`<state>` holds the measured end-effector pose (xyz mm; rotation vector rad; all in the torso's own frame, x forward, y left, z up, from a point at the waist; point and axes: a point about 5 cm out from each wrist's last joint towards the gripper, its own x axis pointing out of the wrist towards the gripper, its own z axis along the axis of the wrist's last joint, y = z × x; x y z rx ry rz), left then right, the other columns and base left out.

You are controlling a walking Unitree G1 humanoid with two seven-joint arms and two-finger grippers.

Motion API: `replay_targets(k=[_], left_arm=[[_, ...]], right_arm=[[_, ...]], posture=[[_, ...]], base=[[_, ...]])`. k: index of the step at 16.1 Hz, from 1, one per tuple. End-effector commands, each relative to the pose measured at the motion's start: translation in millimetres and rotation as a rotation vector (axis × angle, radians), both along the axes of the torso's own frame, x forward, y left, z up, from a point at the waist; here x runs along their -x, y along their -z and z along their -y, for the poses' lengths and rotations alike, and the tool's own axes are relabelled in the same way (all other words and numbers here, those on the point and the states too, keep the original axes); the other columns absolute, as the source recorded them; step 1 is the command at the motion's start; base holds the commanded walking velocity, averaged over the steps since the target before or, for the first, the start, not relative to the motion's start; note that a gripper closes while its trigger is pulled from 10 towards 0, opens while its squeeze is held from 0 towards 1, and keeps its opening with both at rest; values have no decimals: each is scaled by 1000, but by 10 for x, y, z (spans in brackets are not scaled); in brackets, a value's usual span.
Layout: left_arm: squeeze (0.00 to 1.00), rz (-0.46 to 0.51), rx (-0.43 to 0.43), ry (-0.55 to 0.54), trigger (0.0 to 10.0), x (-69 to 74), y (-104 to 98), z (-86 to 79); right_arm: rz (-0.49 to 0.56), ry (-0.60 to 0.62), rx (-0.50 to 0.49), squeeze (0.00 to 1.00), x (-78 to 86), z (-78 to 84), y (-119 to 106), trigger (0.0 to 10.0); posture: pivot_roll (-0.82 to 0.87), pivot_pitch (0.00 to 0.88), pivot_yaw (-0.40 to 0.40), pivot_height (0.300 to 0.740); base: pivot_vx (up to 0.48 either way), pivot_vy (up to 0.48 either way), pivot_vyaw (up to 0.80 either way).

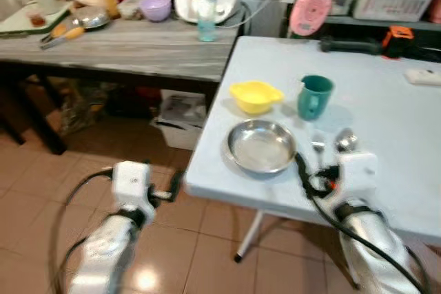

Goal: Setting the table

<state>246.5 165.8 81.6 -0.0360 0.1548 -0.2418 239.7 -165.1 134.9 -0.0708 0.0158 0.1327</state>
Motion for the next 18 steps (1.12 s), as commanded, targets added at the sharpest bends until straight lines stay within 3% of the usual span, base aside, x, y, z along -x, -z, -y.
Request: replay_targets(k=[1, 8, 9, 10, 11, 14, 15, 16, 18], left_arm=[[0, 15, 12, 21, 10000, -22, -32, 78], [0, 0, 17, 35, 10000, 24, -2, 69], [169, 6, 21, 25, 10000, 33, -1, 52], [945, 17, 12, -6, 10000, 31, -9, 19], [1000, 20, 24, -6, 10000, 33, -13, 12], [1000, 29, 27, -2, 10000, 52, -31, -1], [1000, 54, 52, 11, 0, 56, -65, 3], [0, 70, 73, 29, 0, 63, -93, 15], [0, 75, 70, 32, 0, 67, -105, 22]], right_arm=[[-20, 30, 14, 0, 26, 91, 27, 10000], [-19, 12, -6, 0, 37, 50, 33, 10000], [-12, 2, -24, 1000, 40, 30, 20, 10000], [-8, -12, -34, 1000, 42, 12, 12, 10000], [-6, -13, -23, 1000, 41, 6, 9, 10000], [-15, 3, -26, 1000, 25, 7, 26, 10000], [-5, 1, -28, 94, 13, 0, 16, 7451], [-2, -6, -42, 0, 9, -14, 15, 0], [1, -12, -47, 0, 7, -35, 10, 0]], posture=[[-76, 0, 38, 740], [-74, 0, 44, 740], [-74, 0, 45, 740], [-73, 0, 46, 740], [-73, 0, 46, 740], [-70, 0, 48, 740], [-67, 0, 50, 740], [-67, 0, 50, 740], [-62, 0, 53, 740]], base=[[398, 0, 0], [48, 0, 0], [0, 0, 0], [0, 0, 0], [0, 0, 0], [0, 0, 0], [0, 0, 0], [0, 0, 0], [0, 0, 0]])
